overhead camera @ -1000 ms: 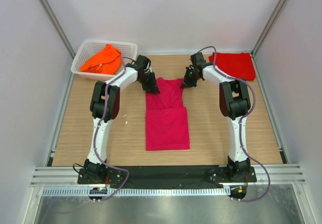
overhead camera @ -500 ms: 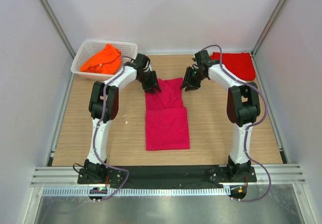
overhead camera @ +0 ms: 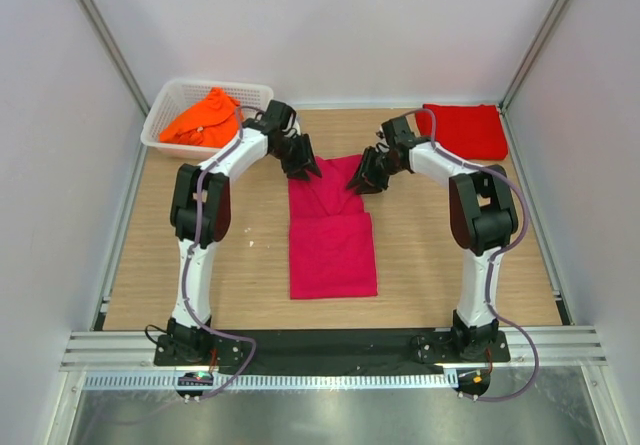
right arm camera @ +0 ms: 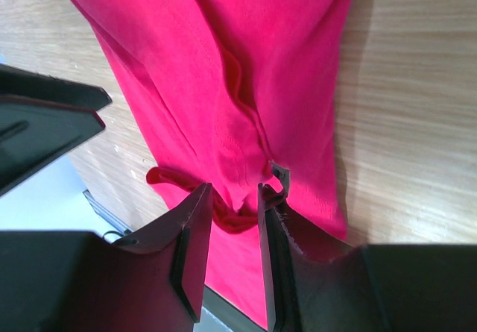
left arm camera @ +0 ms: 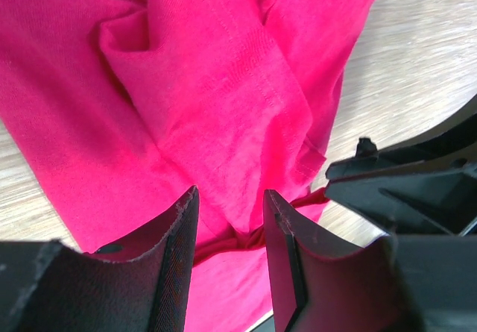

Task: Fold and stack the t-shirts
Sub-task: Fold the tshirt

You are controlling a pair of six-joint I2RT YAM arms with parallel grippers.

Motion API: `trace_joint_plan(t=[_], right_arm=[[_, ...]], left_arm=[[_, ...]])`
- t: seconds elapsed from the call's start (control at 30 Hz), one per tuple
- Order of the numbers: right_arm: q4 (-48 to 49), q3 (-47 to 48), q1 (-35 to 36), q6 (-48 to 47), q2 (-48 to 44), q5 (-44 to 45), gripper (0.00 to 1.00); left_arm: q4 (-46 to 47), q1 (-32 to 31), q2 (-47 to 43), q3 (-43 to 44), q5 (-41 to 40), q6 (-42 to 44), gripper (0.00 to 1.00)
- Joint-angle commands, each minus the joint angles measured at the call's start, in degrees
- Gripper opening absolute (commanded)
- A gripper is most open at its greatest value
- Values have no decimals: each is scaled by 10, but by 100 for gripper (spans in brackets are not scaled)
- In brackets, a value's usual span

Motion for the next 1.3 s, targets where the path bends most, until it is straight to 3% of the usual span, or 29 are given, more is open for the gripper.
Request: trace_joint_plan(t=[0.0, 0.87, 1.27], right_arm=[[36, 11, 0, 23, 12, -18, 37], [49, -30, 5, 38, -3, -11, 41], [40, 4, 5, 44, 15, 2, 33]], left_arm=[[-1, 4, -42, -10, 12, -2, 41], [1, 6, -71, -36, 15, 3, 41], [0, 12, -83, -59, 17, 16, 42]])
